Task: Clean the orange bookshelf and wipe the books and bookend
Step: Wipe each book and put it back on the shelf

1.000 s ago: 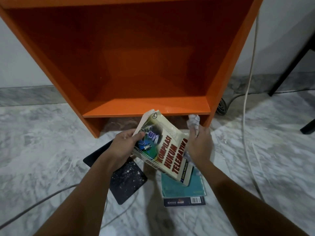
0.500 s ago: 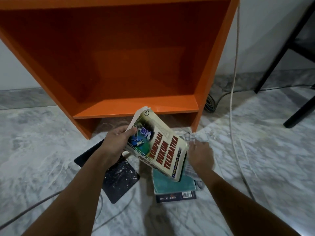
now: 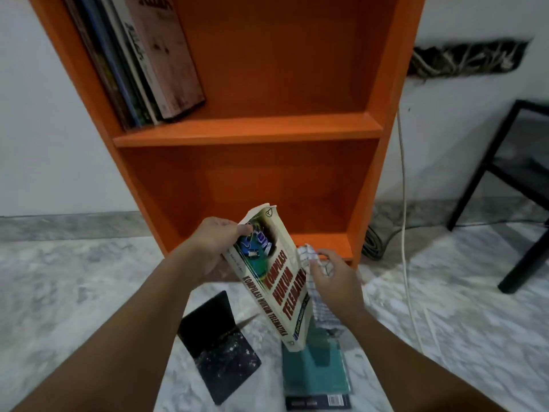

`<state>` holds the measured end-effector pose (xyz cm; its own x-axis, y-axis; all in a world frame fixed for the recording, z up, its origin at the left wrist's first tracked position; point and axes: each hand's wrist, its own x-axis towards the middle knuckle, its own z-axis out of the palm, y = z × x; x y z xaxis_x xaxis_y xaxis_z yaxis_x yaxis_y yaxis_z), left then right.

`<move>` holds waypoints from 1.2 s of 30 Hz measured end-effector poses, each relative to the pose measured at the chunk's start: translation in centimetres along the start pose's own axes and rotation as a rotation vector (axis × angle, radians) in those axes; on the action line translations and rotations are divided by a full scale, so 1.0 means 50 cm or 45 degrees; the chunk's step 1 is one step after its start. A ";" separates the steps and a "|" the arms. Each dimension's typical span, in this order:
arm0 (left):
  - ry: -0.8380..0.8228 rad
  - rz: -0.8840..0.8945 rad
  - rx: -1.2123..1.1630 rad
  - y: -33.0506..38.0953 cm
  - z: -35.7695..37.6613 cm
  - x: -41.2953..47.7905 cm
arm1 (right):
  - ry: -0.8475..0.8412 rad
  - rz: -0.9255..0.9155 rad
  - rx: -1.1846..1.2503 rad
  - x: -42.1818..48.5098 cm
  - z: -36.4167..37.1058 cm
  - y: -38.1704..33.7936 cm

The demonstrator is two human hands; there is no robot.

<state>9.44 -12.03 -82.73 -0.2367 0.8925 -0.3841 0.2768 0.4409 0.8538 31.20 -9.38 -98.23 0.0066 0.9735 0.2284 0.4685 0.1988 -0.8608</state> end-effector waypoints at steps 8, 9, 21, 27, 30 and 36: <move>0.131 0.171 0.116 0.229 -0.127 -0.142 | -0.121 -0.365 -0.053 0.040 -0.015 -0.205; 0.153 0.186 0.104 0.254 -0.143 -0.159 | -0.098 -0.407 -0.048 0.052 -0.021 -0.230; 0.392 0.417 -0.163 0.515 -0.349 -0.260 | -0.151 -0.589 0.187 0.194 -0.122 -0.626; 0.519 0.429 0.018 0.568 -0.357 -0.207 | -0.266 -0.518 -0.692 0.232 -0.058 -0.702; 0.581 0.446 0.088 0.587 -0.364 -0.165 | -0.143 -0.509 -0.758 0.263 -0.007 -0.711; 0.721 0.536 0.172 0.628 -0.381 -0.039 | 0.070 -0.662 -0.698 0.368 0.093 -0.703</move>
<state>0.83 -1.78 -48.48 -0.5211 0.8187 0.2412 0.5554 0.1107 0.8242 10.73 2.06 -65.87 -0.2981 0.7599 0.5777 0.7953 0.5324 -0.2899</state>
